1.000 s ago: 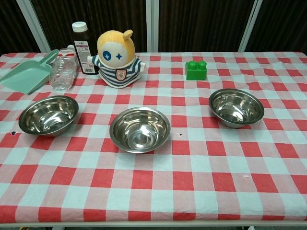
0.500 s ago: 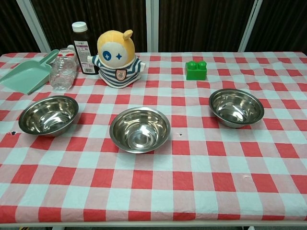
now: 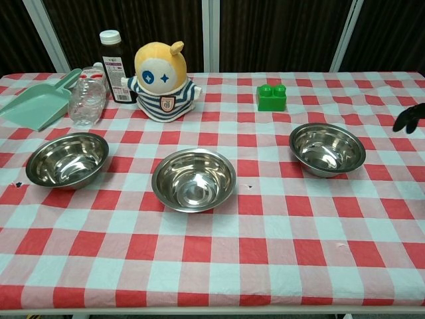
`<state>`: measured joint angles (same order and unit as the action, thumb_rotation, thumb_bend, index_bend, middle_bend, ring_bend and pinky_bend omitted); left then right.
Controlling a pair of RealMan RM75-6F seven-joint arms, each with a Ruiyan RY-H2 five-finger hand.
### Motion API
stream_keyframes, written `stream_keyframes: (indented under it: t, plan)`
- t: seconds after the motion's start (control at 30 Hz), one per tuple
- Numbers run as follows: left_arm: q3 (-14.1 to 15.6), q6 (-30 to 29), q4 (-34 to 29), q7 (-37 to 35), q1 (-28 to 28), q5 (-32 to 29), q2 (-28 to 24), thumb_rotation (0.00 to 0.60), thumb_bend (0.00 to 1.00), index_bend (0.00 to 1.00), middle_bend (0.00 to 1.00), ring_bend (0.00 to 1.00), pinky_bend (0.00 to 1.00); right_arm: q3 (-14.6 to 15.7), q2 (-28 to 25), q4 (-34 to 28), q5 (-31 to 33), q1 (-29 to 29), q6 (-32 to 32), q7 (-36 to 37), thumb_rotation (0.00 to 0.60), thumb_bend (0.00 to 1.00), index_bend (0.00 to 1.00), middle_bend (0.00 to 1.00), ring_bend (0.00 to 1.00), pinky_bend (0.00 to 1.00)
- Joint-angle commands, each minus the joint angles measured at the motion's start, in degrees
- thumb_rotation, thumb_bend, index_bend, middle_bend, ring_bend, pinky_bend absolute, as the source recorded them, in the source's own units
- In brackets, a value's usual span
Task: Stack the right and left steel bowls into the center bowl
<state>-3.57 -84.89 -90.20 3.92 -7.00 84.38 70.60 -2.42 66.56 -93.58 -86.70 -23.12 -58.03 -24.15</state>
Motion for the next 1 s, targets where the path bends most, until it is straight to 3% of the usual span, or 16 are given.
stream_keyframes:
  t: [0.03, 1.0]
  plan:
    - [-0.1, -0.2, 0.1, -0.3, 0.2, -0.1, -0.3, 0.6, 0.09, 0.25, 0.29, 0.2, 0.27, 0.0, 2.0, 0.9, 0.9, -2.0, 2.3, -1.9, 0.6, 0.2, 0.26, 0.31, 0.64, 0.63]
    - [-1.0, -0.5, 2.0, -1.8, 0.4, -1.1, -1.2, 0.6, 0.09, 0.25, 0.29, 0.2, 0.27, 0.0, 14.5, 13.9, 3.2, -10.8, 8.7, -2.3, 0.6, 0.24, 0.35, 0.38, 0.65, 0.64]
